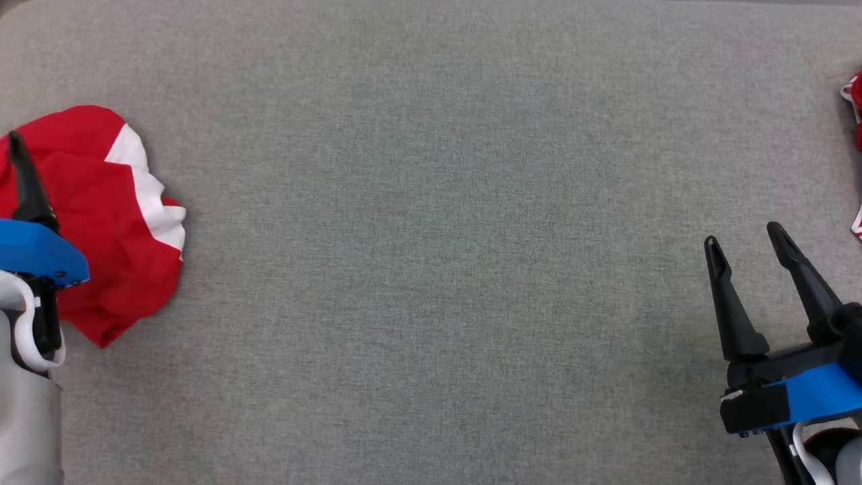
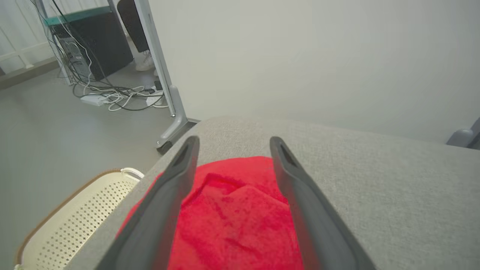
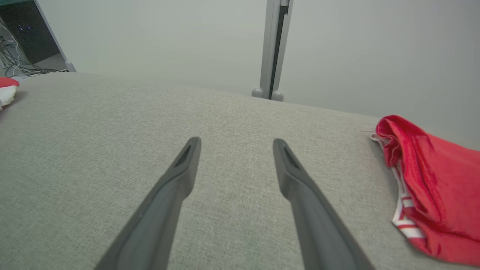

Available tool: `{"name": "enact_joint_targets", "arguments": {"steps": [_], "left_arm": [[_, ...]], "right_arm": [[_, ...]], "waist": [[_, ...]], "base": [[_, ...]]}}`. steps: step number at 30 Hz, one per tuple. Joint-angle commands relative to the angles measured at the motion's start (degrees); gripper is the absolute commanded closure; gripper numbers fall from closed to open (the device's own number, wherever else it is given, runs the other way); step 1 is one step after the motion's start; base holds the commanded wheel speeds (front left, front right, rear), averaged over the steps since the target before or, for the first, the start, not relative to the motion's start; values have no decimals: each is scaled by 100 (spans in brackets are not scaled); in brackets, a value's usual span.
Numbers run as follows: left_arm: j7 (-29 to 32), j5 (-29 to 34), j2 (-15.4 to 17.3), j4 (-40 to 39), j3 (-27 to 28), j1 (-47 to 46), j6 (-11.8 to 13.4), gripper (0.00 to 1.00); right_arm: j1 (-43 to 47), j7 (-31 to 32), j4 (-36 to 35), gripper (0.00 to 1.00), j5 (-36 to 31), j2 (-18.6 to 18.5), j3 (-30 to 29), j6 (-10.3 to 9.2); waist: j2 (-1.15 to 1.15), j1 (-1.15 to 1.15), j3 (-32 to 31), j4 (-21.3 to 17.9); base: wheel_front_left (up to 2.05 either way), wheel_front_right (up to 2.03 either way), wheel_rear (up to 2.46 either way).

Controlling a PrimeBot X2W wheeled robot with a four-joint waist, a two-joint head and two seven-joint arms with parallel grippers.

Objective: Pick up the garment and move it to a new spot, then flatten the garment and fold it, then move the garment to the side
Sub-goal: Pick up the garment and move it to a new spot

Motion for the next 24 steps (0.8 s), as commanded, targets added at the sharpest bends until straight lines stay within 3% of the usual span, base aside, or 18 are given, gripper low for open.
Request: {"name": "enact_joint_targets", "arguments": {"steps": [1,6,13,21,24], "left_arm": [[83,-57,27,102,-10,-144,-60,0],[809,-167,127,882,-227,-539,-367,0],[1818,-350,110,1619,-472,-826,-594,0],[2993,-694,-31,2344,-534,-880,-671,0],[3176,-777,-80,2468,-519,-956,-628,0]], "right_arm": [[-83,16,-48,0,19,-36,-12,1],[-141,45,-130,0,45,-106,-67,1],[-226,68,-119,0,54,-141,-56,1],[-303,117,-101,0,56,-187,9,1],[-282,105,-99,0,57,-189,10,1]], "waist": [[0,-1,42,-3],[0,-1,218,-40],[0,-1,292,-37],[0,-1,274,-116],[0,-1,260,-155]], "base": [[0,0,0],[0,0,0],[0,0,0],[0,0,0],[0,0,0]]}}
